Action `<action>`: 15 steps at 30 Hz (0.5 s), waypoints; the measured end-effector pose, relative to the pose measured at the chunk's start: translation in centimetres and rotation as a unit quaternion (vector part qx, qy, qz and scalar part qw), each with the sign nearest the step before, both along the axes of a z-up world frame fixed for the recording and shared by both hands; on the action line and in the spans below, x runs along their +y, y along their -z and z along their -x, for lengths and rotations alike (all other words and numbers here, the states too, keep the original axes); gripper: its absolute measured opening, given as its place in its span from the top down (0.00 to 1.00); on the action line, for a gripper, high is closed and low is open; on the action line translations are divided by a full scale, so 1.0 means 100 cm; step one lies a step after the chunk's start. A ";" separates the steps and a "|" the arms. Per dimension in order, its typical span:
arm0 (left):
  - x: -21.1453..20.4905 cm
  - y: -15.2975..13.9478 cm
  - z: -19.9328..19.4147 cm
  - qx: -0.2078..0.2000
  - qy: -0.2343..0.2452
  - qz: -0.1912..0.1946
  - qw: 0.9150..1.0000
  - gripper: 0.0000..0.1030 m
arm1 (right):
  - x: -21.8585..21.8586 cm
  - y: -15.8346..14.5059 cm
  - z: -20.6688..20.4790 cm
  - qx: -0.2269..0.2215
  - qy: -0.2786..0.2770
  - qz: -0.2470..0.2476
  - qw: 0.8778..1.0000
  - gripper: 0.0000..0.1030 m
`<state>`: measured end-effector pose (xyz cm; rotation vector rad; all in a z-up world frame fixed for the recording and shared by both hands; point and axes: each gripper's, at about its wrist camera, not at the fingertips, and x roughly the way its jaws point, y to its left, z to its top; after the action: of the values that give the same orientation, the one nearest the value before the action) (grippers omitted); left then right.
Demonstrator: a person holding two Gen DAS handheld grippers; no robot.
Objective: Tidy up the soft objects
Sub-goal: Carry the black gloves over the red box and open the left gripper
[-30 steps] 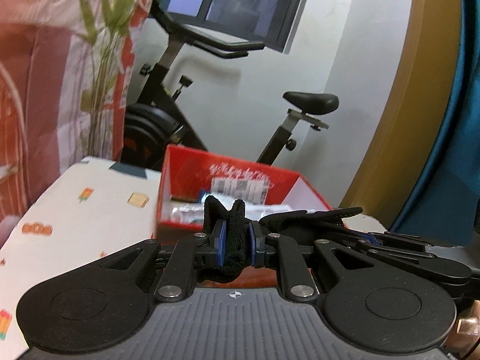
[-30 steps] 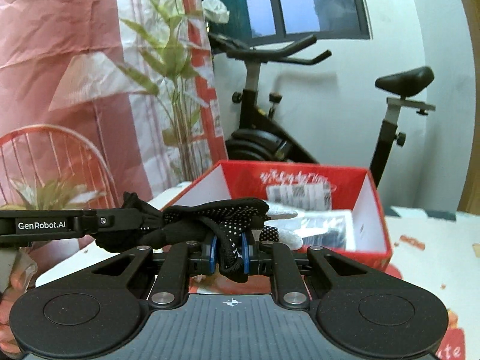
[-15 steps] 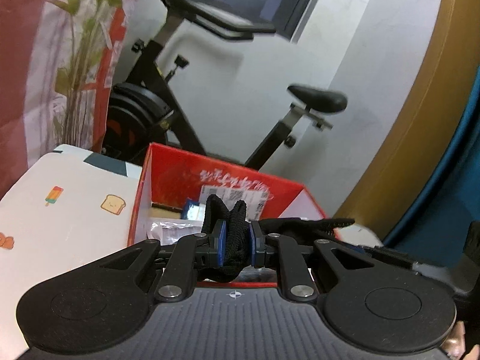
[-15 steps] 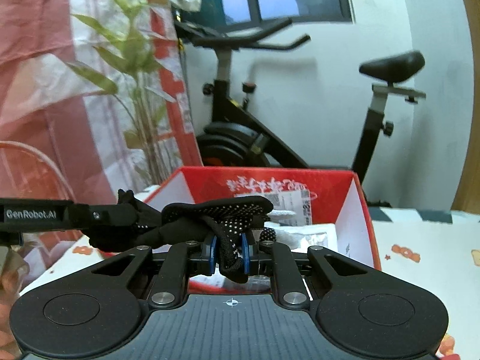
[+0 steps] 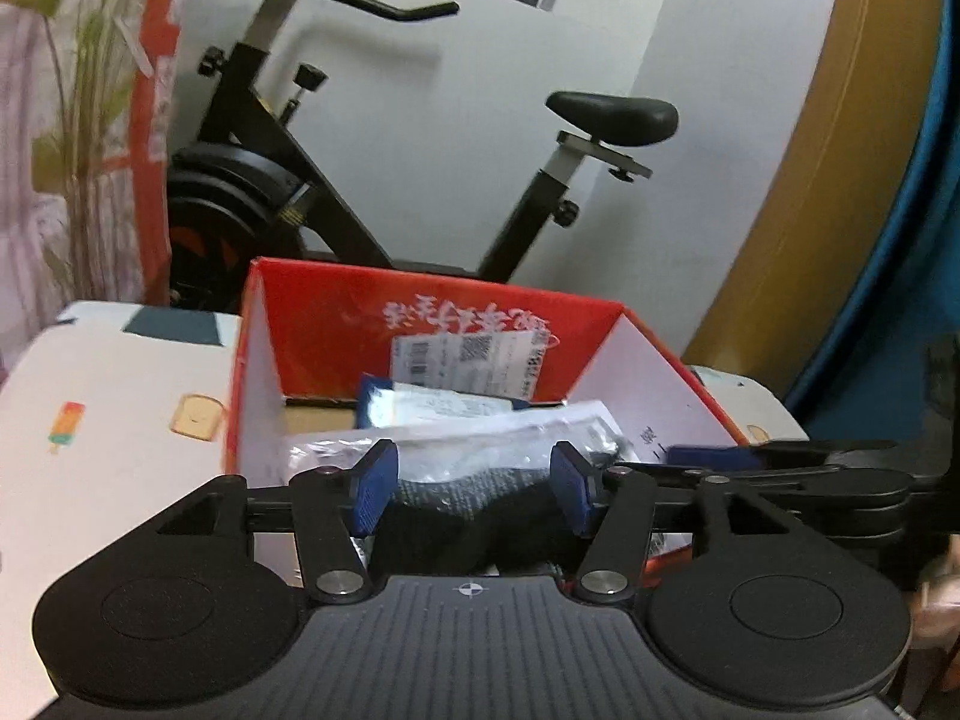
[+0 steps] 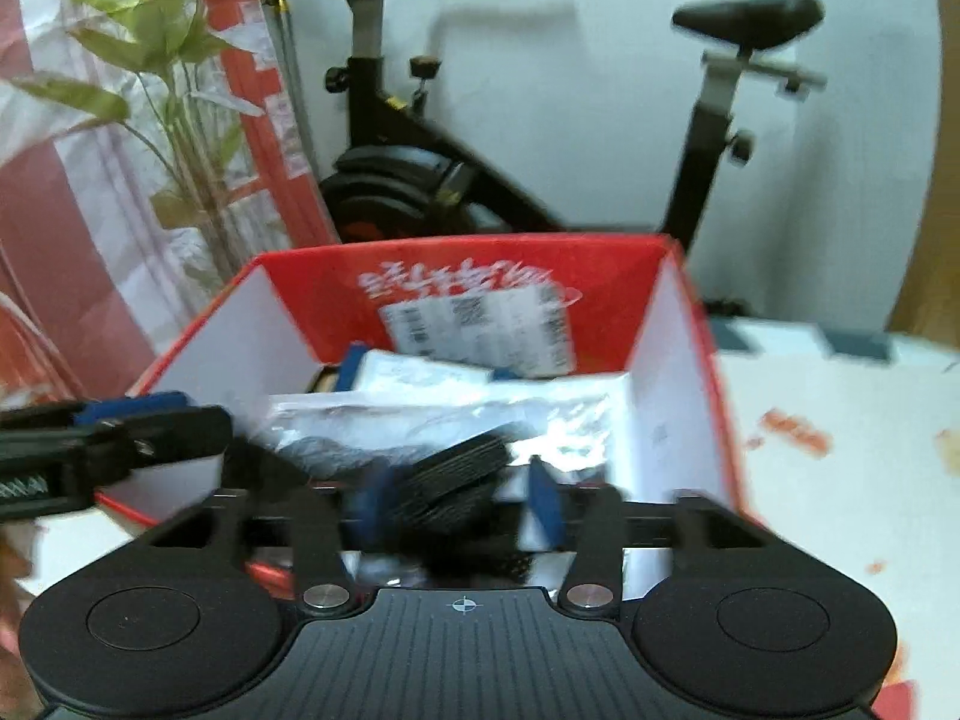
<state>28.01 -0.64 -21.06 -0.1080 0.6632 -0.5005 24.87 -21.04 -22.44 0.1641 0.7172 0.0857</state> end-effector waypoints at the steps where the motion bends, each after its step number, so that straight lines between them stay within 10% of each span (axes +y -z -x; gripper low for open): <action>1: 0.001 -0.002 0.001 -0.003 0.000 0.002 1.000 0.39 | -0.001 -0.004 0.002 -0.005 0.006 0.014 1.000 0.35; 7: 0.009 -0.033 0.028 -0.046 -0.021 -0.024 0.998 0.00 | -0.006 -0.031 0.025 -0.047 0.016 0.036 0.998 0.05; 15: 0.028 -0.079 0.070 -0.080 -0.089 -0.035 0.992 0.00 | -0.006 -0.068 0.067 -0.106 0.006 0.050 0.993 0.00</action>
<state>20.96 2.17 -13.13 -0.0583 0.5073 -0.3105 18.16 -21.60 -15.67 0.0619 0.5065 0.0544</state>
